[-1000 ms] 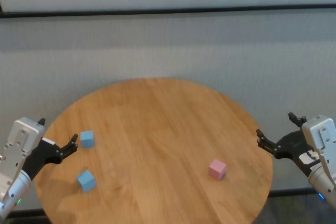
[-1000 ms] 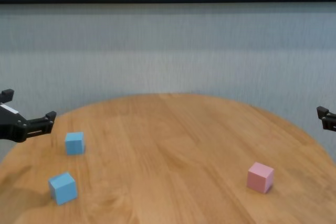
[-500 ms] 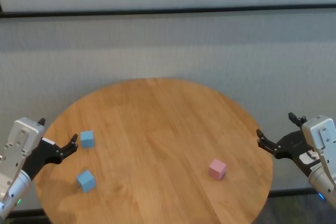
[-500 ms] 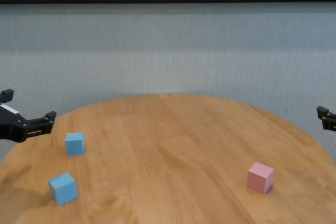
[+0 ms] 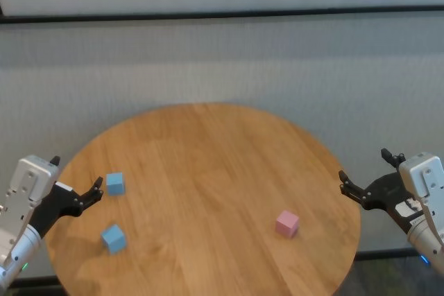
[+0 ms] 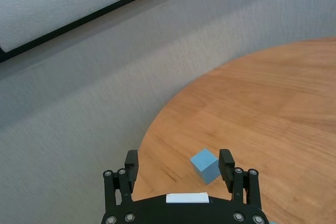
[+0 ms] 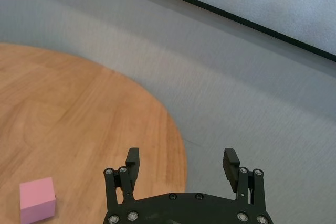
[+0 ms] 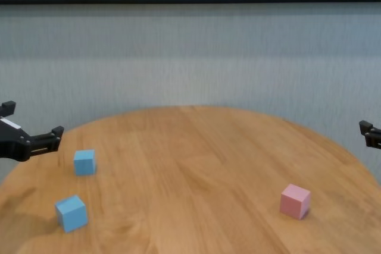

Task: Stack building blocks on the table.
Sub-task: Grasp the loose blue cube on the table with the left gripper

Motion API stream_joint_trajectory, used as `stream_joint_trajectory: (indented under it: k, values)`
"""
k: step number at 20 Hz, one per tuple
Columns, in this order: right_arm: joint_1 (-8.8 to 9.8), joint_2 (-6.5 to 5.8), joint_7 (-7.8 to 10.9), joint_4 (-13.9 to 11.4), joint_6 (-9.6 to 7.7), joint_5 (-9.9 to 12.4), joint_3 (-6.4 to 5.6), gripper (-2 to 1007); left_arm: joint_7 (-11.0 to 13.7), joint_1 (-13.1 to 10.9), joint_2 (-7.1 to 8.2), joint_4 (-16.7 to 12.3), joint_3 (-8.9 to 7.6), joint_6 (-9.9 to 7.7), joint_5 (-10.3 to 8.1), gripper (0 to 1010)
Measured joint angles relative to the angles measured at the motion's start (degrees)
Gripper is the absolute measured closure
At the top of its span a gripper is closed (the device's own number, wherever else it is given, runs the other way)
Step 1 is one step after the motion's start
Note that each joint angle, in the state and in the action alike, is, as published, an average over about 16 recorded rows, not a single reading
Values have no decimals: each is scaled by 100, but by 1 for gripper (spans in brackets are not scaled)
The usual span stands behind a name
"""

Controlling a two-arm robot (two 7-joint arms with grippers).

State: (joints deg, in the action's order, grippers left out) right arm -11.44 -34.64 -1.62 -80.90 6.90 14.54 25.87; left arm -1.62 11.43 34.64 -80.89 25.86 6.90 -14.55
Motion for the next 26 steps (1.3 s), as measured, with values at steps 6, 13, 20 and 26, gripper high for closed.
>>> stream_joint_trajectory:
  k: [6,13,20,26]
  values:
    - [0,0,0,0,0,0,0,4,0,0,0,0,0,0,0,7]
    - [0,0,0,0,0,0,0,4,0,0,0,0,0,0,0,8]
    - [0,0,0,0,0,0,0,4,36,-21,17,-26,-16,-5,-20,8]
    - [0,0,0,0,0,0,0,4,346,-201,233,-300,-148,-95,-233,8]
